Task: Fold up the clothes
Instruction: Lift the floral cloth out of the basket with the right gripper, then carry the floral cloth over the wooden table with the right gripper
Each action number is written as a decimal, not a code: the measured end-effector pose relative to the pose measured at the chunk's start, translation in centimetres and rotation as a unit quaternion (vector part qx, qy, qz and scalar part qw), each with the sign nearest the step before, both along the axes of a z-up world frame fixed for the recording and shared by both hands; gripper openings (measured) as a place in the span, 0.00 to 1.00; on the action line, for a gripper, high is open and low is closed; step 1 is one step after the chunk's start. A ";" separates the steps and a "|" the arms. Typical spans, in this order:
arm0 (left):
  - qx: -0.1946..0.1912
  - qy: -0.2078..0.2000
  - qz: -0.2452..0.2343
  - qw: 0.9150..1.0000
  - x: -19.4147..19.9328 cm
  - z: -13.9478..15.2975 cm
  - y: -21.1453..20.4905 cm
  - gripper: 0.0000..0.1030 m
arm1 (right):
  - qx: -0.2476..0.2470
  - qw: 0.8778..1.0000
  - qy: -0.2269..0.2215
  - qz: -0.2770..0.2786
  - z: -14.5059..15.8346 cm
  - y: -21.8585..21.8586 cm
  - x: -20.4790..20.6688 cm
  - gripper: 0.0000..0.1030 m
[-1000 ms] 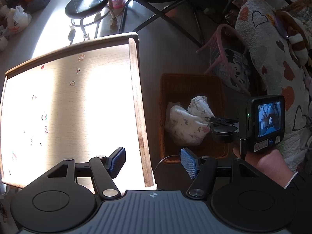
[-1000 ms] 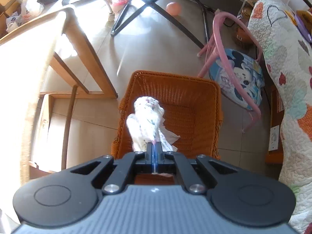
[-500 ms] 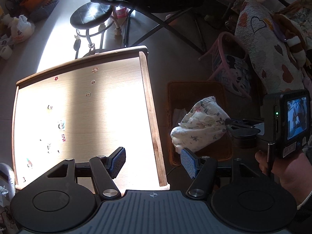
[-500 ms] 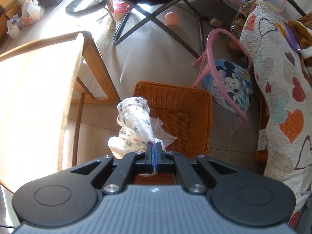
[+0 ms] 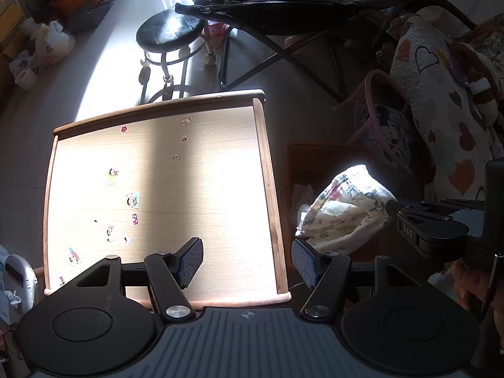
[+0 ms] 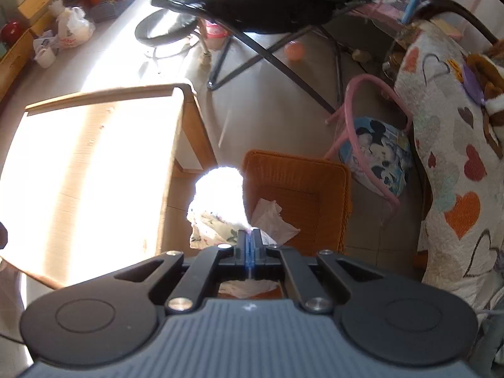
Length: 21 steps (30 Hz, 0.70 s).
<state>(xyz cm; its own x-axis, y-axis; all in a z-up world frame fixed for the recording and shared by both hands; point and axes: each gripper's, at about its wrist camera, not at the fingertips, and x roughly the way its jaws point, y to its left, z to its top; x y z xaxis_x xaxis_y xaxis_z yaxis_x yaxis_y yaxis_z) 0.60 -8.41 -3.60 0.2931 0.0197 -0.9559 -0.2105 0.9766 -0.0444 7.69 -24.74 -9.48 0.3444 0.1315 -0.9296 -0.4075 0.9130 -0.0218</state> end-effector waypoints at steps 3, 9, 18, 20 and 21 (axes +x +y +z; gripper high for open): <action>-0.007 -0.011 0.012 1.000 -0.1 1.7 1.0 0.63 | -0.003 1.000 -0.006 0.015 1.7 0.2 0.2 0.01; -0.005 -0.021 0.044 0.999 -0.1 4.7 2.7 0.63 | -0.010 1.000 -0.011 0.028 4.2 0.1 0.6 0.01; 0.004 -0.031 0.042 0.999 0.5 8.7 5.1 0.63 | -0.013 0.999 -0.009 0.029 6.7 0.9 1.1 0.01; 0.006 -0.033 0.047 0.998 0.6 9.2 5.8 0.63 | -0.014 0.999 -0.011 0.038 7.2 1.3 1.2 0.01; 0.006 -0.034 0.050 0.998 0.6 9.4 6.1 0.63 | -0.017 0.999 -0.012 0.042 7.5 1.6 1.2 0.01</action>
<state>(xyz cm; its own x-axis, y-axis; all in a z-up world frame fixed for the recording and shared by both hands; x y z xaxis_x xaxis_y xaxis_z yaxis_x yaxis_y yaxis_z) 1.22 -2.27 5.84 0.3541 0.0642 -0.9330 -0.3035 0.9515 -0.0497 8.86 -23.12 -1.98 0.3558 0.1303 -0.9254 -0.4816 0.8742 -0.0621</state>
